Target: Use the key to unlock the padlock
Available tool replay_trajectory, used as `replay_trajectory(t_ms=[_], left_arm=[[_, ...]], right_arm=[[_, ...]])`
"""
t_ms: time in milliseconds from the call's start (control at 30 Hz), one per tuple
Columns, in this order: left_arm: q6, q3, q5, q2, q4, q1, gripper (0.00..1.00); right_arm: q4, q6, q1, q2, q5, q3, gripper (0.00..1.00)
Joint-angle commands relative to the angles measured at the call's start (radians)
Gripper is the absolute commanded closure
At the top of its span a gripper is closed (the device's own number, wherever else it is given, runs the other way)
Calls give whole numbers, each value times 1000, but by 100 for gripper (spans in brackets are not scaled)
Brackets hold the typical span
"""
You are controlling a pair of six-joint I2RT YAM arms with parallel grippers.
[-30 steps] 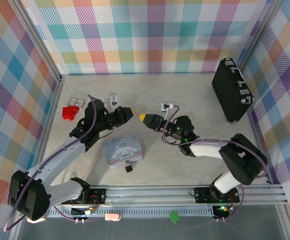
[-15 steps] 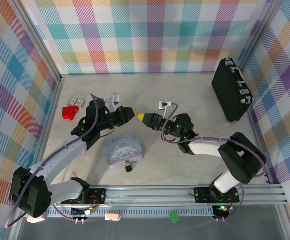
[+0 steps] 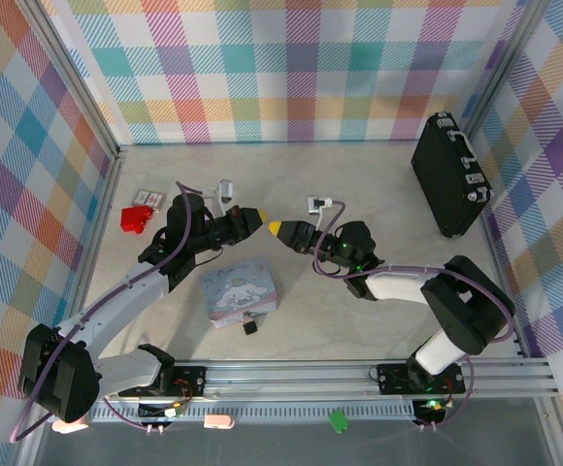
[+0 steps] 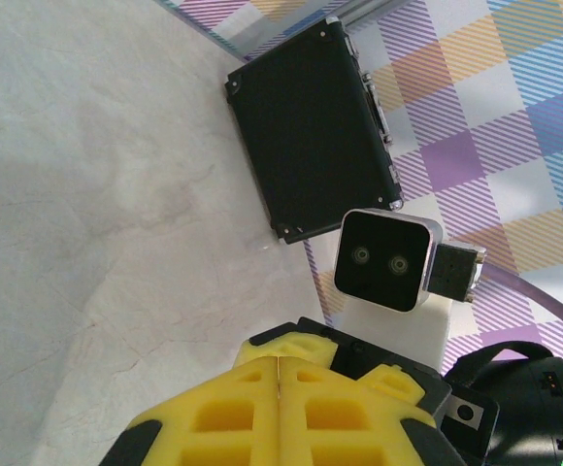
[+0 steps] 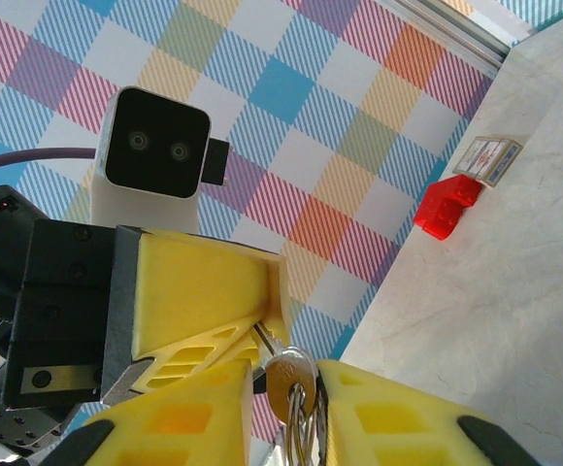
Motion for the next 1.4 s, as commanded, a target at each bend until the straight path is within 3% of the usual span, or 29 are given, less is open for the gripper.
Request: replay_trajectory(t_ms=[0,367,900,1133,1200,1267,1367], left_arm=[[4,11,17,-6,21,7,100],[6,13,14,-9,18,7,100],[16,16,-6,-8,3,8,100],[36,39,-32,6,-47,8,88],[57,66,-66,16,-124,8,86],[141,143,-134,28,-314,8,84],[276,291,-404,58,-752,8,70]], right_arm=[[86,34,-16,14,-9,4,79],[195,124,-35,70,-49,13,88],[91,85,-39,23,-37,1,91],[4,61,-40,-2,-27,10,97],[-68,52,-42,-23,1,9,99],[-223,16,-49,-73,36,12,100],[-700,-151,-54,-196,103,86,100]])
